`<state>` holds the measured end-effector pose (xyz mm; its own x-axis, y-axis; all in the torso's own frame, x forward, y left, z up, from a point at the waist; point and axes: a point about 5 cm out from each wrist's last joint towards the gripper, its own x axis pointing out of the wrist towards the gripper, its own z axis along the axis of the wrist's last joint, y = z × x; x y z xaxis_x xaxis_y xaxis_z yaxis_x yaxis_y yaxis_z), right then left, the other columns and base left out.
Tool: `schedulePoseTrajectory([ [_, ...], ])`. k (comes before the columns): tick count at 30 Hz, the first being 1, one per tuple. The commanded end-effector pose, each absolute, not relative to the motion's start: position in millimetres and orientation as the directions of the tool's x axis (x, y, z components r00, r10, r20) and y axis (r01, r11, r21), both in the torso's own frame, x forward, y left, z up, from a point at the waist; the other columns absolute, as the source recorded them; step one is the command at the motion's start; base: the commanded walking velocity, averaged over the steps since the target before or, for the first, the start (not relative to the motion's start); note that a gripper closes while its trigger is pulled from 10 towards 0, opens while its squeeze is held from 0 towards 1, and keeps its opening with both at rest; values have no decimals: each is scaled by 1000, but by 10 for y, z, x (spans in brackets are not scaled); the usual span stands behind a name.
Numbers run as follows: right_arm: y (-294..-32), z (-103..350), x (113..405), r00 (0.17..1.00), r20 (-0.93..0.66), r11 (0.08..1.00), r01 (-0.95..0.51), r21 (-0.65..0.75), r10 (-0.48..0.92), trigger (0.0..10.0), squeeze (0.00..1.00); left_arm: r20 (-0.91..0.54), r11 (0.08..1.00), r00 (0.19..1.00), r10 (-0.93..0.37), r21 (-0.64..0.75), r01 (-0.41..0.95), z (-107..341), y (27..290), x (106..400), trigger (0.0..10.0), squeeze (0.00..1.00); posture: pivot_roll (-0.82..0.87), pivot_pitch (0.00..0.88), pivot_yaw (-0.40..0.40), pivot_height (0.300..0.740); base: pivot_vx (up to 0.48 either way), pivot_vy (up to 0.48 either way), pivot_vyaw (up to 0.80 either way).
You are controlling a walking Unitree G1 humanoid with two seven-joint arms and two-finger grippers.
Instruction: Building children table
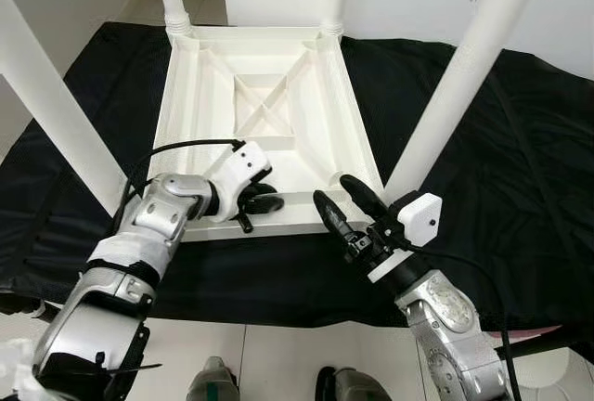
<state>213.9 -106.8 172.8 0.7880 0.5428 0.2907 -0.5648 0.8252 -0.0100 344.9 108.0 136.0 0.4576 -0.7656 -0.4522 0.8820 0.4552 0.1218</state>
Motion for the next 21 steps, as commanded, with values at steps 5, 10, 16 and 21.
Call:
schedulePoseTrajectory([
  [5,-1086,1719,2125,798,288,833,-553,1,529,10000,0,-356,716,729,-584,197,670,1481,1317,3566,0,0,-12,69,19,740,0,0,0],
  [10,-1079,1709,2129,799,289,834,-551,3,527,10000,0,-345,736,753,-561,209,644,1501,1381,3518,0,0,-9,65,20,740,0,0,0],
  [16,-1070,1693,2135,798,284,831,-556,6,532,10000,0,-336,765,774,-536,195,614,1499,1471,3429,0,0,1,71,9,740,0,0,0],
  [21,-1072,1675,2146,789,271,819,-573,1,551,10000,0,-342,760,763,-549,176,626,1475,1578,3238,0,0,14,79,-7,740,0,0,0],
])
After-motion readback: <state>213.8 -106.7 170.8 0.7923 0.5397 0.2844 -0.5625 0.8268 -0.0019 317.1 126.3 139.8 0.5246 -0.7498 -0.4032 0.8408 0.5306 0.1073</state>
